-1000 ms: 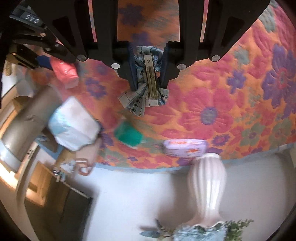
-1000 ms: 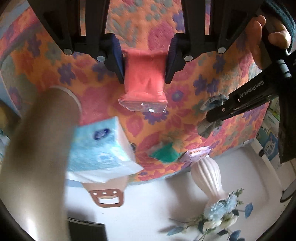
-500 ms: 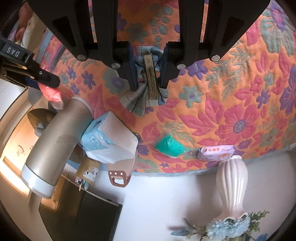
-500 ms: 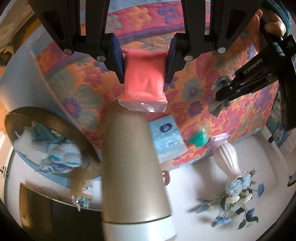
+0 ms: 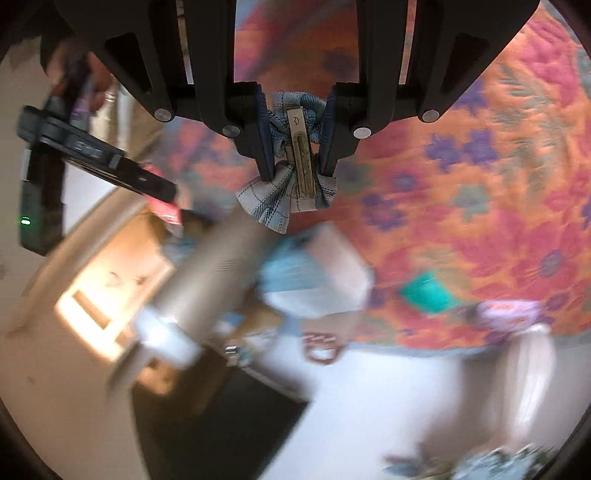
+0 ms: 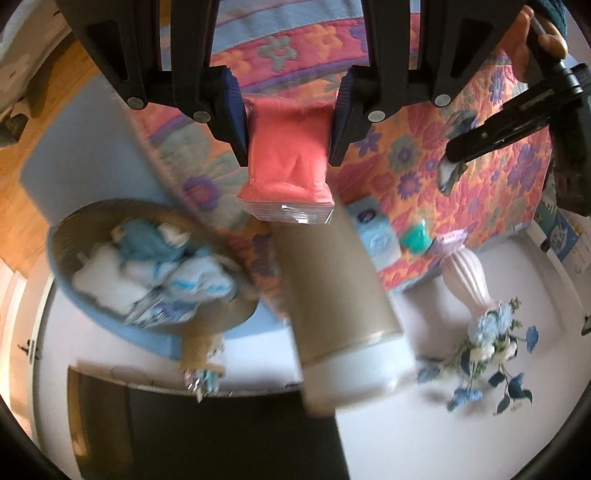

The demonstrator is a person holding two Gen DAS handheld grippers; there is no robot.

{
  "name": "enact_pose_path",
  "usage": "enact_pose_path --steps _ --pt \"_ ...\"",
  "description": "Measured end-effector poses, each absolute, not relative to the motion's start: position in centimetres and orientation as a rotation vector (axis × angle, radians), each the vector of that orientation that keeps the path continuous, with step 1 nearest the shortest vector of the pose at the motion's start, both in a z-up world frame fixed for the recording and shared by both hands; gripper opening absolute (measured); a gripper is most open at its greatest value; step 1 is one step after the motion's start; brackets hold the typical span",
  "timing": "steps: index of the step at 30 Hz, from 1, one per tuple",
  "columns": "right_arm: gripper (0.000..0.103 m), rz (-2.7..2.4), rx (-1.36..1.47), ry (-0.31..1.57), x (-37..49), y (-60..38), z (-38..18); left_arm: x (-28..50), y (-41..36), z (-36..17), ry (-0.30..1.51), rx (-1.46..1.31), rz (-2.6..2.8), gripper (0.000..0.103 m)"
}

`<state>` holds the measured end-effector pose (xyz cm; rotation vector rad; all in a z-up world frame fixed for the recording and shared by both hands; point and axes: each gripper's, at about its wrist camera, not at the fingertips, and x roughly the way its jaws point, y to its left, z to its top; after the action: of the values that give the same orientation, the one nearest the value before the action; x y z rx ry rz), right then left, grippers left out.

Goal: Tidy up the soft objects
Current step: 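Carry the plaid bow and red bag to the brown bowl and open both tools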

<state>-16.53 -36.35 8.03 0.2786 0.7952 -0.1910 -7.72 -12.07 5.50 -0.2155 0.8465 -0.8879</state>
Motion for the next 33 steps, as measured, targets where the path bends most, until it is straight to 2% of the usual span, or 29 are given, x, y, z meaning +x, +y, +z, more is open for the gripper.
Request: enact_pose_path --steps 9,17,23,29,32,33 --pt "0.040 -0.286 0.338 0.674 -20.0 -42.4 11.5 -11.0 -19.0 9.6 0.781 -0.113 -1.036 0.021" --pt "0.040 -0.357 0.387 0.595 -20.0 -48.6 13.4 -12.1 -28.5 13.6 0.701 0.024 -1.076 0.021" --pt "0.040 -0.398 0.435 0.563 -16.8 -53.8 14.6 -11.7 -35.9 15.6 0.607 0.144 -0.963 0.021" --pt "0.041 -0.385 0.517 0.615 -12.8 -58.5 14.1 -11.2 -40.6 15.2 0.600 0.203 -0.920 0.024" --pt "0.072 -0.380 0.543 0.650 -12.1 -60.0 13.5 -10.7 -42.0 13.9 0.581 0.254 -0.883 0.043" --pt "0.074 -0.380 0.544 0.644 -12.2 -60.2 13.4 -10.9 -42.5 13.4 0.577 0.281 -0.863 0.053"
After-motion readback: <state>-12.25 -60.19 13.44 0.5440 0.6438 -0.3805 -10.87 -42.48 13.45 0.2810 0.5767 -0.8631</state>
